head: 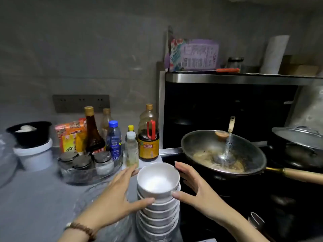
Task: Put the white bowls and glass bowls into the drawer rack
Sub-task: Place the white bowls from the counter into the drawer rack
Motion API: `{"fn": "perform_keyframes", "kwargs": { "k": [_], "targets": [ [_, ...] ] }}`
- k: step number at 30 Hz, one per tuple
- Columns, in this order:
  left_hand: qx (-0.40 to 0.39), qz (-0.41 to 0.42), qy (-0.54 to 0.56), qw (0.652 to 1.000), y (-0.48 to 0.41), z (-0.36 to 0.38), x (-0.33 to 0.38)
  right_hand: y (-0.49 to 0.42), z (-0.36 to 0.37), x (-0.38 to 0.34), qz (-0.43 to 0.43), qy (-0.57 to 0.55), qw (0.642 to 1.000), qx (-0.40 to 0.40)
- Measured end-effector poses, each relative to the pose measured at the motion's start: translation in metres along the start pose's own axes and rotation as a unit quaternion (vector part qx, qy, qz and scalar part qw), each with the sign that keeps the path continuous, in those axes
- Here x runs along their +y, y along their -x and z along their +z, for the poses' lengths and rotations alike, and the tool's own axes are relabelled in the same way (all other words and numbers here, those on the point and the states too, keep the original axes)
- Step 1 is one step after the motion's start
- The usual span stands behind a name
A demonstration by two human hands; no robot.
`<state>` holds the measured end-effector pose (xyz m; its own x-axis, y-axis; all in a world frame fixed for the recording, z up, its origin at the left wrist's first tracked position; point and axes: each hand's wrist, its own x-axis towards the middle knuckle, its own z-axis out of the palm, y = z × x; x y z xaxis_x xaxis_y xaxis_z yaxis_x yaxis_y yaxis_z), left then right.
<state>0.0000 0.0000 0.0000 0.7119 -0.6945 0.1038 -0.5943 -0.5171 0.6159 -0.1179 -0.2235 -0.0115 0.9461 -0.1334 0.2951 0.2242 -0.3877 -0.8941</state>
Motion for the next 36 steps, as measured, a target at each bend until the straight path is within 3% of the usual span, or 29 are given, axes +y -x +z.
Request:
{"fn": "perform_keyframes", "kwargs": {
  "k": [8,22,26,29,33,36],
  "targets": [
    [0.068,0.062,0.003,0.996,-0.009,0.01,-0.008,-0.007,0.014,0.01,-0.043,0.051,0.998,0.022],
    [0.086,0.149,0.093,0.981,-0.014,-0.004,0.011,-0.006,0.015,-0.01,-0.076,0.036,0.992,0.093],
    [0.113,0.198,0.206,0.952,-0.004,-0.008,0.037,0.002,0.009,-0.038,-0.108,-0.02,0.987,0.115],
    [0.1,0.222,0.358,0.901,0.01,0.004,0.064,0.021,0.008,-0.058,-0.123,-0.08,0.979,0.14],
    [0.046,0.182,0.488,0.853,0.033,0.04,0.099,0.064,0.008,-0.065,-0.103,-0.099,0.978,0.154],
    [0.006,0.156,0.524,0.837,0.048,0.068,0.118,0.104,-0.001,-0.054,-0.079,-0.091,0.978,0.168]
  ]
}}
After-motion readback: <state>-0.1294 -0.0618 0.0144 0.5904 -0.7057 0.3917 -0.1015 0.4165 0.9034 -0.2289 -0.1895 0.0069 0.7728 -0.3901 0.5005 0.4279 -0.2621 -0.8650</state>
